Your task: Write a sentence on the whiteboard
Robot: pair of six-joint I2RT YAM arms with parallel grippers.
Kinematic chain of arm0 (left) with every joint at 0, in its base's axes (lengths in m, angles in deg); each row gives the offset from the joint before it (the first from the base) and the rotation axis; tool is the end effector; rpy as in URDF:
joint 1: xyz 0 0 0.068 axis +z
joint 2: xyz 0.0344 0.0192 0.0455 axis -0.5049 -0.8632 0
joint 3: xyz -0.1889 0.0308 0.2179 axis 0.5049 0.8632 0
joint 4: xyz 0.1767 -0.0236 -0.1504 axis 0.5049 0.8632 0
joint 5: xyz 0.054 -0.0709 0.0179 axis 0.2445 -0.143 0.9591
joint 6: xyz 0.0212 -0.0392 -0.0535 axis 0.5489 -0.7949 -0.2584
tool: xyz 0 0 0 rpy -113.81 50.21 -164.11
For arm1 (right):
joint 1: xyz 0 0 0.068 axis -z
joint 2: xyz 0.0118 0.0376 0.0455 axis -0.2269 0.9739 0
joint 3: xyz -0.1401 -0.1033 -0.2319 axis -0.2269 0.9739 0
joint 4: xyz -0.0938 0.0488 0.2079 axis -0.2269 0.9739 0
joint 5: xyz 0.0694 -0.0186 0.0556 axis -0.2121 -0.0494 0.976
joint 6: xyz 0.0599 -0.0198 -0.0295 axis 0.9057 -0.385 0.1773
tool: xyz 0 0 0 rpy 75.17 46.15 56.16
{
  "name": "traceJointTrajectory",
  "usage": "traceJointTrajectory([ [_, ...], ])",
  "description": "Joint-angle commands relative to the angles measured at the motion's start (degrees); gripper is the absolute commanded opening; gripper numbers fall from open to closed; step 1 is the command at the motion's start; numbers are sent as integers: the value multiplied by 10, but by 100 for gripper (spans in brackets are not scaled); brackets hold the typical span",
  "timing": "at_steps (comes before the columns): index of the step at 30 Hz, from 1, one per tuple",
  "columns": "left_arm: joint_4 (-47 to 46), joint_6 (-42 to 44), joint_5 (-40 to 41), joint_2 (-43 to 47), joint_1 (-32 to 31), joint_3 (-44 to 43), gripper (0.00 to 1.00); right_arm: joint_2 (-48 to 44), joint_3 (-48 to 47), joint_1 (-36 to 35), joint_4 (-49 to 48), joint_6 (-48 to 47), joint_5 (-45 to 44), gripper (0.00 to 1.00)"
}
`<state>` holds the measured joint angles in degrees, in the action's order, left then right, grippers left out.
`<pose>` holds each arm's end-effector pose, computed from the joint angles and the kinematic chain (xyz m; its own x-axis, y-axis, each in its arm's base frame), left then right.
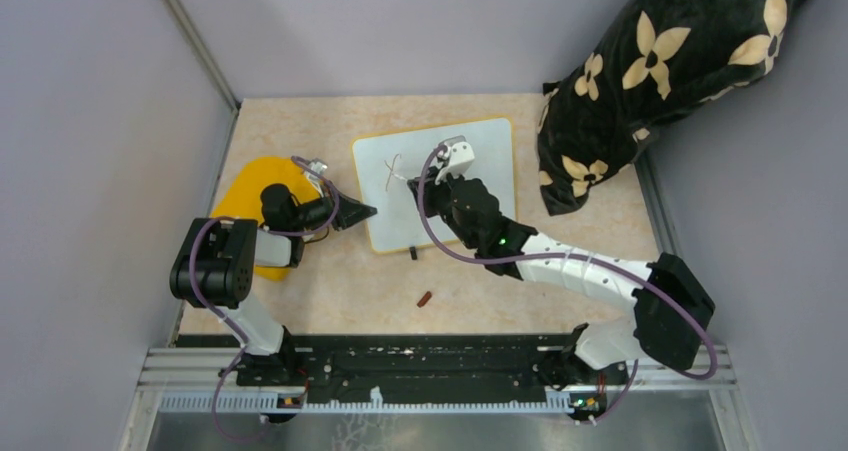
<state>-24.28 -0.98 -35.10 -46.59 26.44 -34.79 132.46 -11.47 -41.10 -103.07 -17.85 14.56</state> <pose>0.2845 -0.0680 0.2050 -0.5226 -0.2316 -0.8205 0.7237 0.3883 -0.5706 0.1934 0.2338 0.3379 -0.2186 0.1811 -0.9589 -0.5074 0.8182 0.2702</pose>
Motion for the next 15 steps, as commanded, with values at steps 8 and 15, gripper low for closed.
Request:
traceJointTrajectory([
  [8, 33, 23, 10, 7, -3, -3, 4, 16, -53, 15, -22, -18, -33, 0],
  [15, 40, 27, 10, 9, -4, -4, 4, 32, -61, 18, -18, -22, -33, 0],
])
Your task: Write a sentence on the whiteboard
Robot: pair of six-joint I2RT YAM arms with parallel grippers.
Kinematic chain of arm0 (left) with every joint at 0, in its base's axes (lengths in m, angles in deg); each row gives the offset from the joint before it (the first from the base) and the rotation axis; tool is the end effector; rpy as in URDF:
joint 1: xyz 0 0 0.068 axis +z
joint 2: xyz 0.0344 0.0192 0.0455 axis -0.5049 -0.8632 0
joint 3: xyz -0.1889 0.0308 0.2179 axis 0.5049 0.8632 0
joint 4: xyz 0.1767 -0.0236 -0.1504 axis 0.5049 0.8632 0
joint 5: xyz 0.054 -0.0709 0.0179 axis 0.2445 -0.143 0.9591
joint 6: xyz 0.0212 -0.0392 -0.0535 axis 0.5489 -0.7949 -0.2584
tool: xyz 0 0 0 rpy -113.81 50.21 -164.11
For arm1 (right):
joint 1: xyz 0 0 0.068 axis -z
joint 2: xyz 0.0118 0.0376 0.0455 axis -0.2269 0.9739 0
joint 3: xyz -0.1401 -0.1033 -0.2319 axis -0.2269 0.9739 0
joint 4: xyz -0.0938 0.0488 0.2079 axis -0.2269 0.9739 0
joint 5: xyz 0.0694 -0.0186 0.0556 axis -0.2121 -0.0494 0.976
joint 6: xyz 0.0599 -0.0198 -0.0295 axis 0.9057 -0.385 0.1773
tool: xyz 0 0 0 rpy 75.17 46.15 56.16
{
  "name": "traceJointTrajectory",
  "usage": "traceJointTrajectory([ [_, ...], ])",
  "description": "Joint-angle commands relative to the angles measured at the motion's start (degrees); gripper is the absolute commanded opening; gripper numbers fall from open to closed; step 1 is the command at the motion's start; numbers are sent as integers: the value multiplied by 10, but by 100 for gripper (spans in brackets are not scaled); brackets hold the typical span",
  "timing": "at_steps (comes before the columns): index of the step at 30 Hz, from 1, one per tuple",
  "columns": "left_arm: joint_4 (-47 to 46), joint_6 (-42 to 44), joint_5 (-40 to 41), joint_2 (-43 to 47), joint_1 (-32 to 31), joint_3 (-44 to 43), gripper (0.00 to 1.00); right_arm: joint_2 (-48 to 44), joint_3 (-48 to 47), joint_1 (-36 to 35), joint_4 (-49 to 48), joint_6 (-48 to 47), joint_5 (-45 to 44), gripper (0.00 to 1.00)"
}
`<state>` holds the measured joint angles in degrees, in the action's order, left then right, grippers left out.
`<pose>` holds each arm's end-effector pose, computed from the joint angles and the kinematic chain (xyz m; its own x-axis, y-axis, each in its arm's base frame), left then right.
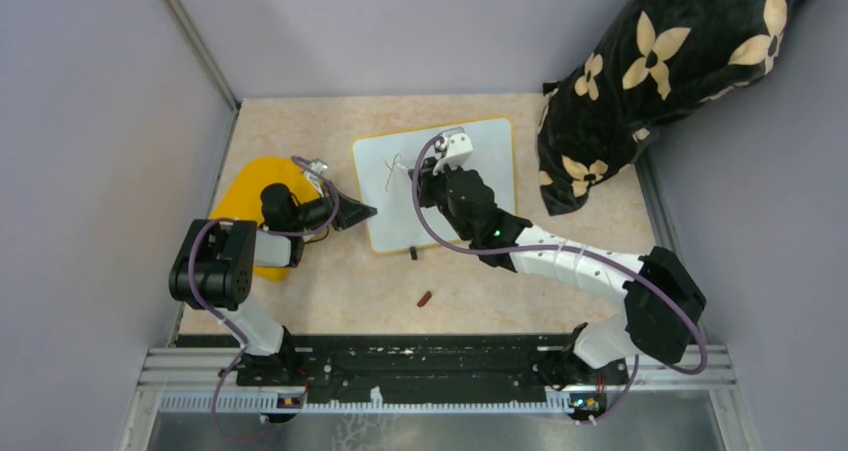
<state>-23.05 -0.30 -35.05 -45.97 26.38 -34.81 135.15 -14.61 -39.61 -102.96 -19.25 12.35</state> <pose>0.2834 -0.0682 0.2058 -0.5225 -0.2262 -0.8221 0.7241 0.3913 -0.5679 0.2086 0.2374 0.3431 -0.1891 0.1764 -0.9660 -0.4602 0.8531 0.2459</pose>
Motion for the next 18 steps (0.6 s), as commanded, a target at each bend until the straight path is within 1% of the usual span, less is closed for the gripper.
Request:
traceJointTrajectory([
  [1, 29, 21, 9, 3, -4, -4, 4, 6, -29, 4, -19, -8, -11, 0],
  [18, 34, 25, 10, 3, -5, -5, 3, 18, -18, 4, 0, -12, -13, 0],
])
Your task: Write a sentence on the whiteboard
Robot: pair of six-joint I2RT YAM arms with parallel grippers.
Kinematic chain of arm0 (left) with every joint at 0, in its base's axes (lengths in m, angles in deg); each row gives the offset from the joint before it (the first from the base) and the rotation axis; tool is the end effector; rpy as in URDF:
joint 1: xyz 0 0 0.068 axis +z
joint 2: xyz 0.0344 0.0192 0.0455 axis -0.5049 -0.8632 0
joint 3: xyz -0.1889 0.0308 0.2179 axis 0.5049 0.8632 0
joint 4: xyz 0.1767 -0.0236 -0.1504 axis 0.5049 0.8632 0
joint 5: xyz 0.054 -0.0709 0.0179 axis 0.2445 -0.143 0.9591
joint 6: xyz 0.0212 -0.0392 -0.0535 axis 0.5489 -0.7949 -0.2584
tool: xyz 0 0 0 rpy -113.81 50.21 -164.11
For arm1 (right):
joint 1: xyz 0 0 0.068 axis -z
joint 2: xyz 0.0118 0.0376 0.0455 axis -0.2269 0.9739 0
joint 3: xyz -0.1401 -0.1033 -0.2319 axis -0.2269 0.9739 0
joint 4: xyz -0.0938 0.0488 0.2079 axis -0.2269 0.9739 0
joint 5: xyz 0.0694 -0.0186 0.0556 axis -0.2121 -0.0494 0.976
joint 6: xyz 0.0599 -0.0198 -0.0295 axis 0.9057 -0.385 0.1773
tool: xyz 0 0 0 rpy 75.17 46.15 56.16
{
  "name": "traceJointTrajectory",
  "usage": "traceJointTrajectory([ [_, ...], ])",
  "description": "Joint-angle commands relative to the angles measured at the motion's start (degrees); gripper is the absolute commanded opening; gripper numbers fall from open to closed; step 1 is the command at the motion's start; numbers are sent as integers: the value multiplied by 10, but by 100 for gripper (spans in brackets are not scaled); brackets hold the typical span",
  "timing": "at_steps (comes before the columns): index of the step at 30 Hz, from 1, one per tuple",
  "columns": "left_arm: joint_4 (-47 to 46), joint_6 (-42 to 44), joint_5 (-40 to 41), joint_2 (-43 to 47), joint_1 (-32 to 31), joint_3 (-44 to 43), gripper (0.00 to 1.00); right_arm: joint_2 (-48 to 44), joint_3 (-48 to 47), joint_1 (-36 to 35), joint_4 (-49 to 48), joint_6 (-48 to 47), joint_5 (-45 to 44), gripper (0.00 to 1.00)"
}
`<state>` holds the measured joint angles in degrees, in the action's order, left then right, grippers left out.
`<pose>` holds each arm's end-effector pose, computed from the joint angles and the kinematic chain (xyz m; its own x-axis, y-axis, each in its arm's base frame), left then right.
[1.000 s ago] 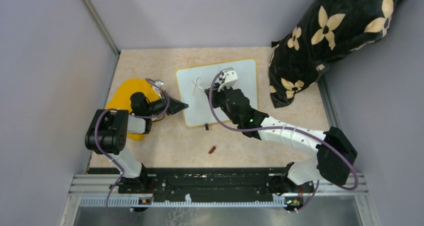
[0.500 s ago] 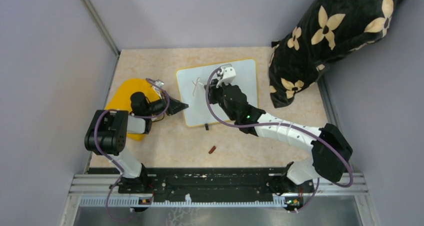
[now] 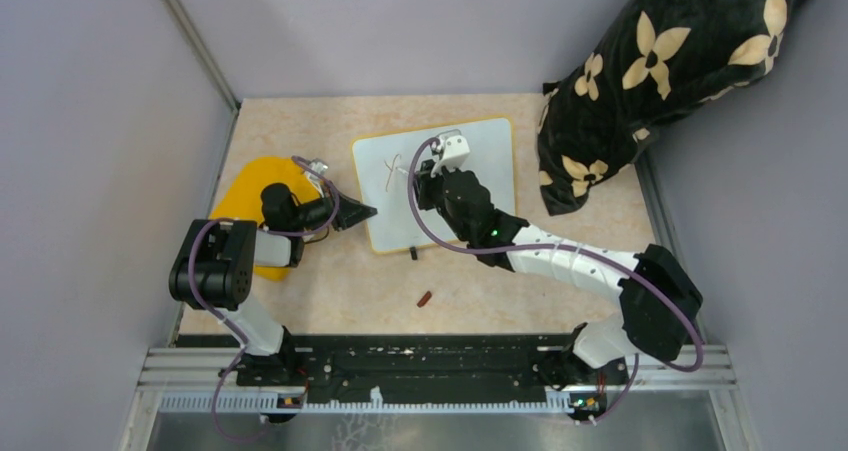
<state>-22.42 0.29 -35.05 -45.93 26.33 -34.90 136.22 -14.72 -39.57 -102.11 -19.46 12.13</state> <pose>0.2835 -0.0685 0.2052 -0.5224 -0.2212 -0.8235 0.7249 0.3933 -0.5655 0.2113 0.2404 0.3364 -0.2049 0.1496 -0.9673 -0.4525 0.8618 0.2292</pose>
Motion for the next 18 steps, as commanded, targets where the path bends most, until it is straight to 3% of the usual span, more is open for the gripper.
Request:
traceJointTrajectory([
  [1, 29, 19, 10, 3, -5, -4, 3, 8, -16, 4, -7, -10, -12, 0],
  [18, 31, 20, 15, 4, -7, -4, 2, -4, 6, 4, 11, -14, -25, 0],
])
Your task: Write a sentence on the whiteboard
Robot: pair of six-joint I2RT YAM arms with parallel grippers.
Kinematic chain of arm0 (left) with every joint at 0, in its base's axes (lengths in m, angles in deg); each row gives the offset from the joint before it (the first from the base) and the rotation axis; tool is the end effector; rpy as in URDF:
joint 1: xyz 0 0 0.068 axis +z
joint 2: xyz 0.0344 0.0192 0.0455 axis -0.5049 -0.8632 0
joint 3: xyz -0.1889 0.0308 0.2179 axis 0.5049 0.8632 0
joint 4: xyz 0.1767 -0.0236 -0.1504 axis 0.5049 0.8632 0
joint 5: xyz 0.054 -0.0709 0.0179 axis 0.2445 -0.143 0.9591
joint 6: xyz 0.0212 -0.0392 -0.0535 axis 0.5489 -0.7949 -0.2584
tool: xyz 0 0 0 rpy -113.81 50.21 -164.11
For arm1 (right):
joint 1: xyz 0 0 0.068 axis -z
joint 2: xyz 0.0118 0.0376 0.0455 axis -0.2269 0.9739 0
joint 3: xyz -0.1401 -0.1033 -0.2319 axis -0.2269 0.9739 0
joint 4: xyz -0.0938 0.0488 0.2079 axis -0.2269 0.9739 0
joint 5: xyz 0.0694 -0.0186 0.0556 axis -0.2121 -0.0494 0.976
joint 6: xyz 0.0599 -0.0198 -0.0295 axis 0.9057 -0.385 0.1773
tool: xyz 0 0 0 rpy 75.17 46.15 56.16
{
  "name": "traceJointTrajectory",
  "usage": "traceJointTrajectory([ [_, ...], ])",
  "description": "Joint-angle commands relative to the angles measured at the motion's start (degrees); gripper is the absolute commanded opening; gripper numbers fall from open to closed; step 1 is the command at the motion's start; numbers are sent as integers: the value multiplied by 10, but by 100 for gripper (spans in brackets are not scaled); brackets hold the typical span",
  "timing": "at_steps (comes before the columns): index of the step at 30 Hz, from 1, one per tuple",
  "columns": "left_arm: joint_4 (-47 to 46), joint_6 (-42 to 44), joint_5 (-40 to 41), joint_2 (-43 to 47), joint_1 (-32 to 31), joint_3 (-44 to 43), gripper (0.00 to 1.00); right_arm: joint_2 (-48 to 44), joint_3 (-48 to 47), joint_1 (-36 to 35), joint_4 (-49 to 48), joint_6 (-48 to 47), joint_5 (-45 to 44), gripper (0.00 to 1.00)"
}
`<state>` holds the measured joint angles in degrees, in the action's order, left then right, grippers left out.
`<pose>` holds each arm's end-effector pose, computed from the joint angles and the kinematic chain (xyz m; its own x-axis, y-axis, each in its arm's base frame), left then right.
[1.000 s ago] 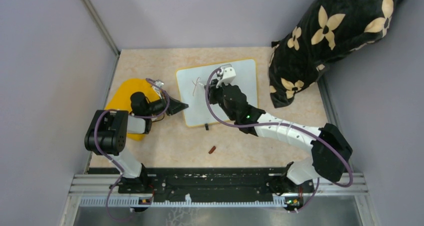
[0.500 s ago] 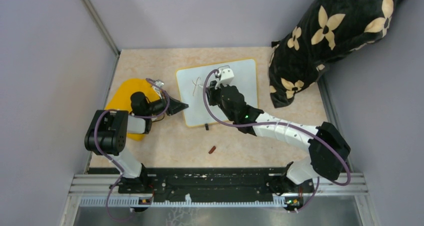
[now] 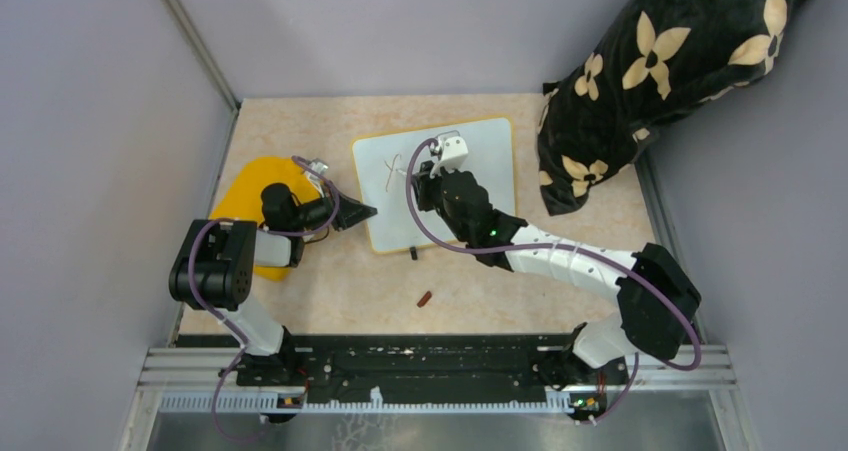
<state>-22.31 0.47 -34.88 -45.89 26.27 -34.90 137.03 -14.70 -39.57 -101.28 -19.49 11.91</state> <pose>0.2835 -0.0687 0.2052 -0.5207 -0.2207 -0.8247 0.7251 0.3956 -0.5637 0.2132 0.2424 0.3302 -0.2208 0.1274 -0.9670 -0.4455 0.8688 0.2162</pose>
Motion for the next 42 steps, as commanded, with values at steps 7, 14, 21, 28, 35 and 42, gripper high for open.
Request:
traceJointTrajectory([
  [7, 29, 18, 15, 2, -7, -4, 1, -24, 17, 6, 7, -16, -28, 0],
  [14, 30, 21, 15, 5, -9, -3, 0, -31, 21, 8, 9, -16, -41, 0],
  [21, 30, 23, 14, 4, -10, -3, 0, -35, 14, 12, 8, -23, -52, 0],
  [28, 30, 24, 13, 4, -10, -3, 0, -25, -3, 14, 6, -26, -50, 0],
  [35, 33, 27, 13, 4, -12, -3, 0, -14, -19, 14, 4, -29, -45, 0],
  [42, 34, 28, 13, 4, -13, -4, 0, -9, -25, 14, -1, -30, -36, 0],
])
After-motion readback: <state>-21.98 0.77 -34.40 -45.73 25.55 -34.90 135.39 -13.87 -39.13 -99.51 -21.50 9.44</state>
